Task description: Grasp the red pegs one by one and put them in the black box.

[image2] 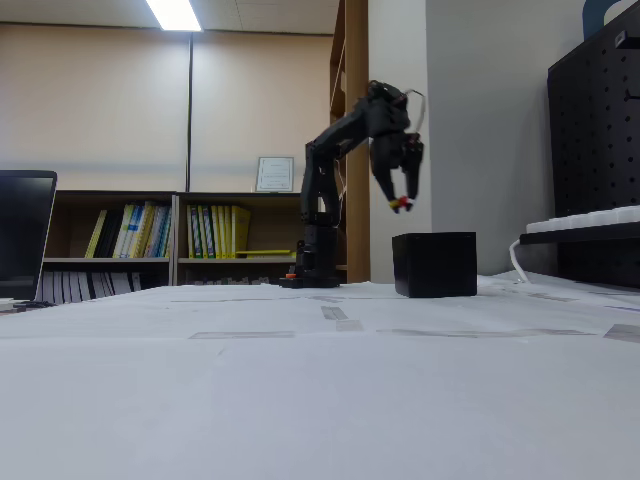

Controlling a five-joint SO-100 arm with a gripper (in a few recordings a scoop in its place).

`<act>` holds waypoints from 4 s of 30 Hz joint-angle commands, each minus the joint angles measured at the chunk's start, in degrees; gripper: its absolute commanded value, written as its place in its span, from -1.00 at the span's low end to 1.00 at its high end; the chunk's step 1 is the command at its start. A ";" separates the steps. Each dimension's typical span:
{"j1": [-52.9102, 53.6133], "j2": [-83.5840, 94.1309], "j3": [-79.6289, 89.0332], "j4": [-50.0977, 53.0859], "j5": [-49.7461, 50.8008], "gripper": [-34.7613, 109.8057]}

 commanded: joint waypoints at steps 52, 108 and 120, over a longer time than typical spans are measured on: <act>43.59 -80.68 -98.35 -43.95 29.18 -0.52; 42.36 -95.45 -101.60 -16.00 33.57 -0.52; 42.36 -95.45 -101.60 -16.00 33.57 -0.52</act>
